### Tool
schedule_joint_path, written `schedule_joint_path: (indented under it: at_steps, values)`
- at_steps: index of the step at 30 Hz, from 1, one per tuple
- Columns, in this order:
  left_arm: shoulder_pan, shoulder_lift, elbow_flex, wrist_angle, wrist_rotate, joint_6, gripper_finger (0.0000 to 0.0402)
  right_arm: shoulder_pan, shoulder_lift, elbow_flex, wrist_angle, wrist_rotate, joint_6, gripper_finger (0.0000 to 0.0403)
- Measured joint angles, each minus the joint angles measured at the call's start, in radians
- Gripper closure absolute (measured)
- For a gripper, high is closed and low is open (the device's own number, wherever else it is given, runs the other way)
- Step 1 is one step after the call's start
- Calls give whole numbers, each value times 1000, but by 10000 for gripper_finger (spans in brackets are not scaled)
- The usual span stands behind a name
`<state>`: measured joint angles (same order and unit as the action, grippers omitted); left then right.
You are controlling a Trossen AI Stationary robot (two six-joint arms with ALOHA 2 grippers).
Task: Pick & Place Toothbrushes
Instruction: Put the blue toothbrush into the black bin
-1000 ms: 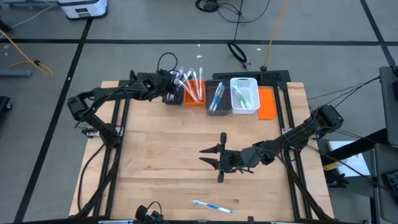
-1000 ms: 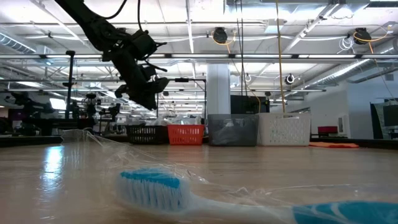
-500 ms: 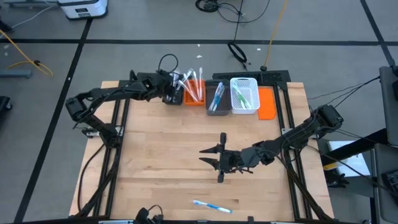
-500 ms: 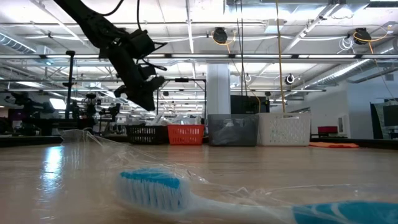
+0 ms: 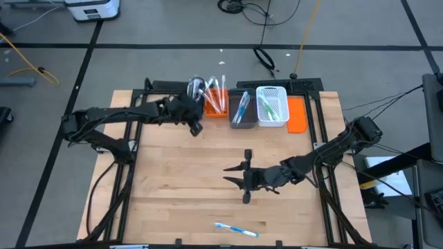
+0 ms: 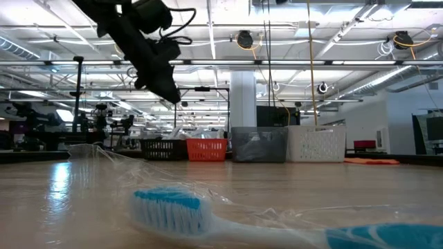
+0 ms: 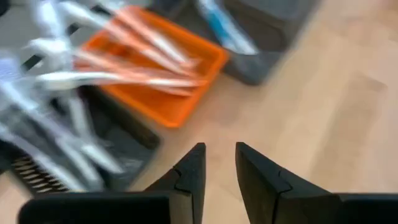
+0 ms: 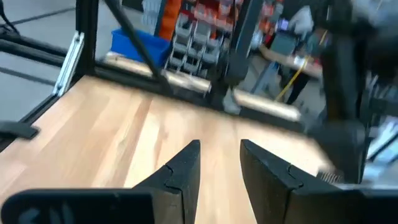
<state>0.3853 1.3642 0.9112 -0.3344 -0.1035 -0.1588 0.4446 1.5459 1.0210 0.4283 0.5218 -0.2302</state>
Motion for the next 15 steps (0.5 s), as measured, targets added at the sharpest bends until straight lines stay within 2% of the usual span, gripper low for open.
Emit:
schedule_joint_path:
  at_steps: [3, 6, 9, 15]
  values:
    - [-77, -9, 0, -16, -1, 21, 314, 3, 0, 0, -104, -15, 121, 298]
    - [-145, -12, 0, -12, -1, 33, 314, 13, 1, 0, -229, -123, 263, 298]
    - [-198, -11, 0, -8, -5, 32, 314, 43, 25, 0, -276, -209, 373, 298]
    - [-279, -11, 0, -4, -87, 35, 314, 139, 137, 0, -274, -212, 465, 298]
